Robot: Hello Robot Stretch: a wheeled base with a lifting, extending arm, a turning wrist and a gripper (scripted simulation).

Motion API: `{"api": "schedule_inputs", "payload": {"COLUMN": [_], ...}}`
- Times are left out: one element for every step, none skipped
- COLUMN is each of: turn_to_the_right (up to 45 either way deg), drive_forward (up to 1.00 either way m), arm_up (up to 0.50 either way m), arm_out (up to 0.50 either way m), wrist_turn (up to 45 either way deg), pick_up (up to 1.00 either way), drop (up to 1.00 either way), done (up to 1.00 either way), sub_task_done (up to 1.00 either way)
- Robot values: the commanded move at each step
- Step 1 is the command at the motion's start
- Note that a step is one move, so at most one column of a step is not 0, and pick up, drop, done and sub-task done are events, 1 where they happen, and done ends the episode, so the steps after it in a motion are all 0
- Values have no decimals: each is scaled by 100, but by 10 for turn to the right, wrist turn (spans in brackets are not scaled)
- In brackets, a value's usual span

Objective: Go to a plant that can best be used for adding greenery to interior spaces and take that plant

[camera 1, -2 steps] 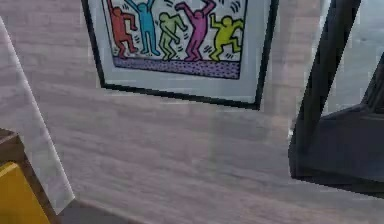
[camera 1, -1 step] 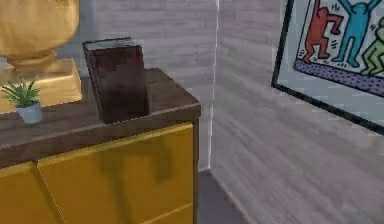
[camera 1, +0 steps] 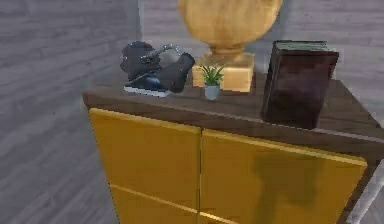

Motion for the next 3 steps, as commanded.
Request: {"api": "schedule_inputs", "payload": {"turn_to_the_right": [-450,-330,0], "drive_forward": [0,0,0], "arm_up": [0,0,50], "arm_out": [0,0,0], "wrist_turn": [0,0,0], "pick_up": [0,0,0], "drop": [0,0,0], "done": [0,0,0], "sub_task_done": [0,0,0]}}
